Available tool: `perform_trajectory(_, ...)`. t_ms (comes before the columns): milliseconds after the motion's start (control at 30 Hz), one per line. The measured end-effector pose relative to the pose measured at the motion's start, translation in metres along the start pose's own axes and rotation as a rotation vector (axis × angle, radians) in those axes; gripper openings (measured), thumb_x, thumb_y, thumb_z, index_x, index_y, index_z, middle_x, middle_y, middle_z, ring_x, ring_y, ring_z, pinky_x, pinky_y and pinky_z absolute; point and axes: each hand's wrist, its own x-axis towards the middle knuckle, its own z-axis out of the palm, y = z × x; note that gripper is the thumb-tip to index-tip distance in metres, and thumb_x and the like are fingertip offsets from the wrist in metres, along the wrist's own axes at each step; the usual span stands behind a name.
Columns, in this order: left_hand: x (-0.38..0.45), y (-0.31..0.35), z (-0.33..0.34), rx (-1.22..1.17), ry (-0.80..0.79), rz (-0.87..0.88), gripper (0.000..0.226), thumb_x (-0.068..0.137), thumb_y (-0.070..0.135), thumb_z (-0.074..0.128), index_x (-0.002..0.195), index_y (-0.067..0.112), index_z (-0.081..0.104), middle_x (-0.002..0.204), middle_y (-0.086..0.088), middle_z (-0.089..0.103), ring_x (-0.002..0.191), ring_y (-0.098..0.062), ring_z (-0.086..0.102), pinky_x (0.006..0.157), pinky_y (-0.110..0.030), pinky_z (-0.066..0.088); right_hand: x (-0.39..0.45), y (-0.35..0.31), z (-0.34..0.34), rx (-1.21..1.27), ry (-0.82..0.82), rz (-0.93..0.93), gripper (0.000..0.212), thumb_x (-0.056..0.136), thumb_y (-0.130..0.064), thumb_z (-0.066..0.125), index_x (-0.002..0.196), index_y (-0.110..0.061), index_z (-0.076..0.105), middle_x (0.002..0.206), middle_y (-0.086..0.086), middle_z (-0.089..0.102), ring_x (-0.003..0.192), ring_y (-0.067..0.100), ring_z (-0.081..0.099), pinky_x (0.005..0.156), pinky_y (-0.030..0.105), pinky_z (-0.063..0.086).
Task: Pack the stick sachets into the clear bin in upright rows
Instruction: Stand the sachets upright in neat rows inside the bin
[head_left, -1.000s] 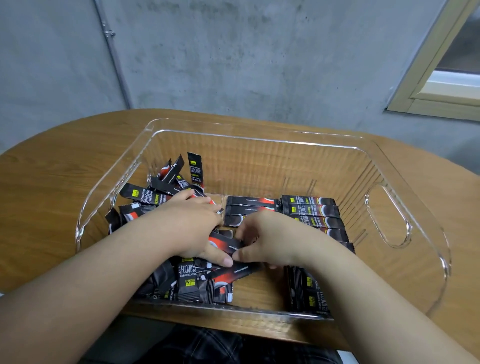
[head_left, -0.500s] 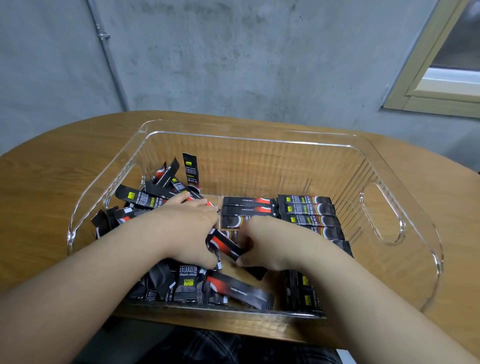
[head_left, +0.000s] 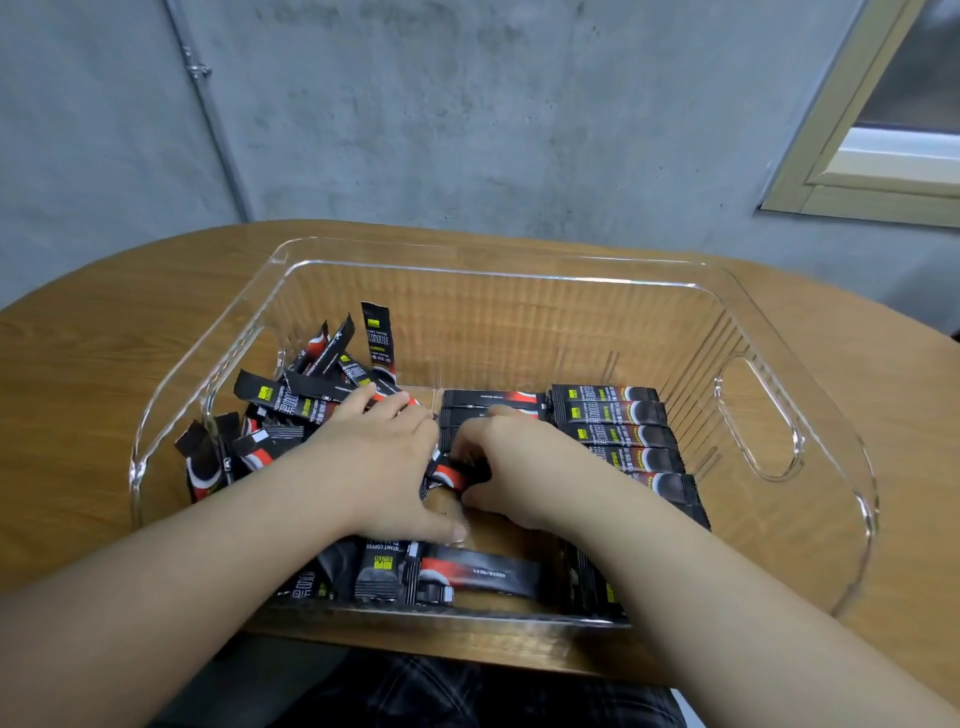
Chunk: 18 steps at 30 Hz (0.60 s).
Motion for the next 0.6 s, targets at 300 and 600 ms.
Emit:
perform_trajectory(300, 0.0031, -0.0025, -0.003, 0.008, -0.022, 0.01, 0.08, 0.082, 0.056, 0.05, 0.145, 0.014, 0.024, 0.157, 0.0, 0.014, 0.147, -0.015, -0.002, 0.119, -0.043, -0.005, 0.0031, 0.0021, 0.0094, 0.004, 0.058, -0.044, 0.023, 0.088, -0.018, 0.059, 0.11, -0.017, 0.059, 0.112, 0.005, 0.05, 0.1, 0.028, 0.057, 0.086, 0.037, 0.047)
perform_trajectory(600, 0.0046, -0.0078, -0.0028, 0.042, -0.08, 0.005, 0.073, 0.083, 0.038, 0.057, 0.142, 0.014, 0.021, 0.158, -0.001, 0.01, 0.147, -0.015, -0.006, 0.119, -0.042, -0.005, 0.004, 0.0031, 0.0112, 0.018, 0.08, -0.019, 0.022, 0.088, -0.023, 0.061, 0.107, -0.013, 0.059, 0.113, 0.009, 0.053, 0.102, 0.03, 0.056, 0.087, 0.035, 0.046)
